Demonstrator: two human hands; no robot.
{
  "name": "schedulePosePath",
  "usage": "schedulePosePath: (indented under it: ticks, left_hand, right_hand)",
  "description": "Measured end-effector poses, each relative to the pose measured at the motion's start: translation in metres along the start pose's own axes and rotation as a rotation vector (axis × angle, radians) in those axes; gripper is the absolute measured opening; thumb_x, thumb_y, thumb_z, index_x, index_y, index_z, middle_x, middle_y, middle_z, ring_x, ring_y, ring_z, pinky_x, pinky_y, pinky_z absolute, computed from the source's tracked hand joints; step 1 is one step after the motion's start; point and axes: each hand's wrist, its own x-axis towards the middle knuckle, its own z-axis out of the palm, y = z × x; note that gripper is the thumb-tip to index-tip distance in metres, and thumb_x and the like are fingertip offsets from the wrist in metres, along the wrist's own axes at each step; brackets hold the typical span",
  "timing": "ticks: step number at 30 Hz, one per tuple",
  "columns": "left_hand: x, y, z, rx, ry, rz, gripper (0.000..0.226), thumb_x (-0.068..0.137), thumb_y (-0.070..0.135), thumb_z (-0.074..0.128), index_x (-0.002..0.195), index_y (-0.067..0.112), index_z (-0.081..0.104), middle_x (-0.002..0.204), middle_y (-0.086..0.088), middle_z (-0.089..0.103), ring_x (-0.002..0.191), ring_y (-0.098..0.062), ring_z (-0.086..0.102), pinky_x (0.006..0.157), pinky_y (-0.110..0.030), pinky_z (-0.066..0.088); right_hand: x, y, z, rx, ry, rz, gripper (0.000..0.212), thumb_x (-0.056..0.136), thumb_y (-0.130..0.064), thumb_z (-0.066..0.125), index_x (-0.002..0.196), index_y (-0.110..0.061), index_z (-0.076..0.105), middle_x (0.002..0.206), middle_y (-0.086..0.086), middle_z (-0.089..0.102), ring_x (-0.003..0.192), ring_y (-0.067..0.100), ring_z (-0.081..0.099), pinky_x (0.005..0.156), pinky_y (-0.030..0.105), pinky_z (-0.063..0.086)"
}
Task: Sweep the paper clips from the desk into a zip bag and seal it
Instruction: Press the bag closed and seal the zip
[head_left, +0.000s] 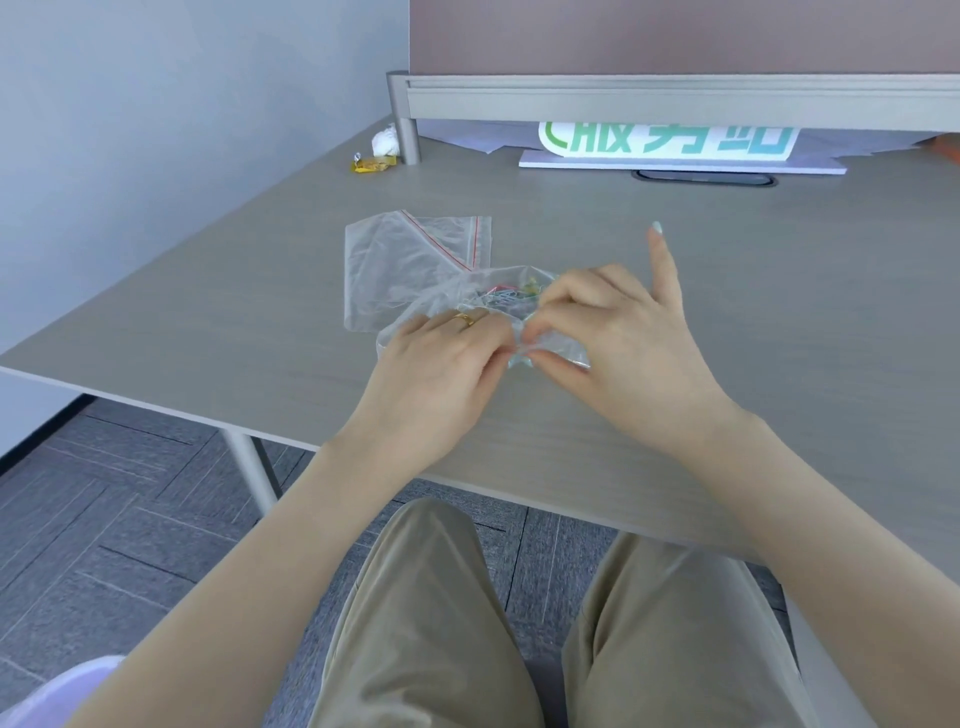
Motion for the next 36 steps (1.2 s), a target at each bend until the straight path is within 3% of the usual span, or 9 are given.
schedulePosePath:
  ticks: [5, 13, 19, 27, 36]
  left_hand:
    - [-0.007, -0.009, -0.004, -0.066, 0.01, -0.053, 0.028, 0.081, 0.035, 0.04, 0.078, 0.012, 0.056, 0.07, -0.004, 0.065, 0.07, -0.03, 0.06, 0.066, -0.036, 0.045]
    - [-0.007, -0.008, -0.005, 0.018, 0.025, -0.062, 0.016, 0.08, 0.021, 0.046, 0.072, 0.014, 0.057, 0.068, -0.001, 0.064, 0.067, -0.028, 0.06, 0.064, -0.03, 0.039]
    - [-0.01, -0.009, -0.008, -0.031, -0.003, -0.073, 0.024, 0.079, 0.032, 0.042, 0.076, 0.017, 0.062, 0.065, 0.001, 0.066, 0.07, -0.026, 0.061, 0.069, -0.031, 0.04]
    - [-0.025, -0.034, -0.018, -0.045, -0.058, -0.073, 0.026, 0.08, 0.035, 0.036, 0.076, 0.017, 0.053, 0.072, 0.002, 0.064, 0.074, -0.026, 0.056, 0.072, -0.03, 0.037]
    - [-0.03, -0.056, -0.024, -0.08, 0.018, -0.088, 0.025, 0.082, 0.031, 0.04, 0.076, 0.012, 0.055, 0.069, -0.004, 0.063, 0.074, -0.027, 0.057, 0.067, -0.029, 0.041]
  right_hand:
    - [0.001, 0.001, 0.003, -0.037, 0.005, -0.023, 0.02, 0.088, -0.027, 0.047, 0.078, -0.019, 0.062, 0.083, -0.004, 0.061, 0.076, 0.021, 0.06, 0.11, 0.054, 0.011]
    - [-0.002, -0.01, 0.013, 0.053, -0.042, -0.033, 0.019, 0.083, -0.034, 0.048, 0.091, -0.02, 0.057, 0.088, -0.006, 0.065, 0.088, 0.021, 0.061, 0.11, 0.042, 0.008]
    - [0.0, -0.007, 0.016, 0.121, -0.015, -0.053, 0.015, 0.087, -0.025, 0.048, 0.079, -0.021, 0.06, 0.073, -0.008, 0.061, 0.08, 0.018, 0.058, 0.106, 0.035, 0.018]
    - [0.001, -0.003, 0.024, 0.087, 0.004, -0.109, 0.014, 0.088, -0.021, 0.05, 0.078, -0.021, 0.06, 0.073, -0.008, 0.062, 0.076, 0.017, 0.057, 0.107, 0.037, 0.022]
    - [0.007, 0.013, 0.026, 0.053, 0.032, -0.056, 0.014, 0.088, -0.013, 0.052, 0.075, -0.015, 0.059, 0.07, -0.002, 0.061, 0.062, 0.025, 0.056, 0.112, 0.038, 0.019]
